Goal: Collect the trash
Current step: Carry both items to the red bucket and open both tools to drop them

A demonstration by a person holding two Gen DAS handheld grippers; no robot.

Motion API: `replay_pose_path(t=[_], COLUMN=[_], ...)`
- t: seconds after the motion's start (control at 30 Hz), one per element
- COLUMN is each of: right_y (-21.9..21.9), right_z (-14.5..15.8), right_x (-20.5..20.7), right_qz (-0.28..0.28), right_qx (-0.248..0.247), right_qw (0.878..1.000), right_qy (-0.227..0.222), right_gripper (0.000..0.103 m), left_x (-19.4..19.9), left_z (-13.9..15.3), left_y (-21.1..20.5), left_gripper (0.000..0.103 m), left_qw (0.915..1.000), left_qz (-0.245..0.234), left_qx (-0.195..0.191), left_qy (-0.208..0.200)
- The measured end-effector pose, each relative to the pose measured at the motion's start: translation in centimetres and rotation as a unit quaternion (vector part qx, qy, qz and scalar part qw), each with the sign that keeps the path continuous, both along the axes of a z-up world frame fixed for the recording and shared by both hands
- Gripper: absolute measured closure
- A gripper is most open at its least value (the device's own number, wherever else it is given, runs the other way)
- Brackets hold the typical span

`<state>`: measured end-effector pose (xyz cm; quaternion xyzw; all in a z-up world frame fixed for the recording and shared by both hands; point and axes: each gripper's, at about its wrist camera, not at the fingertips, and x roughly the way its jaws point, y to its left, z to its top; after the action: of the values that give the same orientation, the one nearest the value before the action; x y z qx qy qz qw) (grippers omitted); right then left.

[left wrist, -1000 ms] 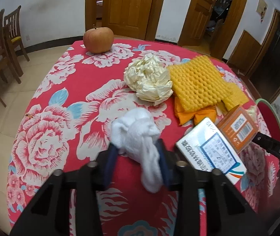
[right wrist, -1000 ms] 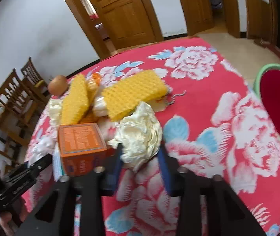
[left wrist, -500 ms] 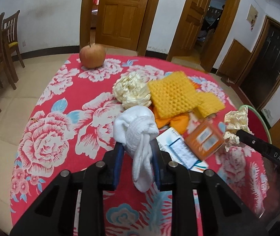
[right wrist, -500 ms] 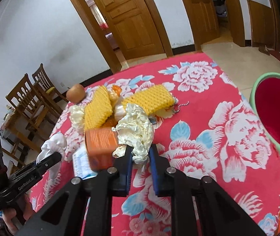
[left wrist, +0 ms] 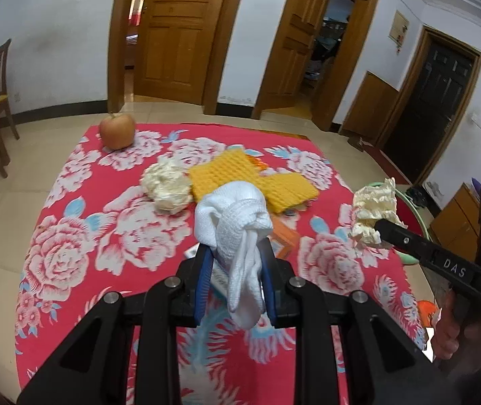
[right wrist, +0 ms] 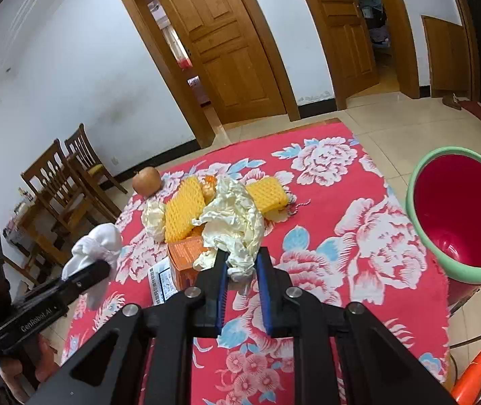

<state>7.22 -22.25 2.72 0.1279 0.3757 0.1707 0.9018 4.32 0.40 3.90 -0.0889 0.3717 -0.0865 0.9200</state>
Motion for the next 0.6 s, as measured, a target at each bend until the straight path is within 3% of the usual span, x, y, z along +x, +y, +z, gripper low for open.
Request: replay_pose_path(t=[0.6], right_y=[-10.7], right_z=[2.1], right_x=[-0.3], right_qz=[-0.057], right_qx=[-0.013], right_qw=[0.998], right_qy=[-0.016], right_gripper=[0.085], left_x=[2.7], left_z=[1.1], left_y=[-10.8], left_gripper=[0.076], left_qw=[0.9964], left_qz=[-0.083], left_qx=[0.015], left_qy=[0.010])
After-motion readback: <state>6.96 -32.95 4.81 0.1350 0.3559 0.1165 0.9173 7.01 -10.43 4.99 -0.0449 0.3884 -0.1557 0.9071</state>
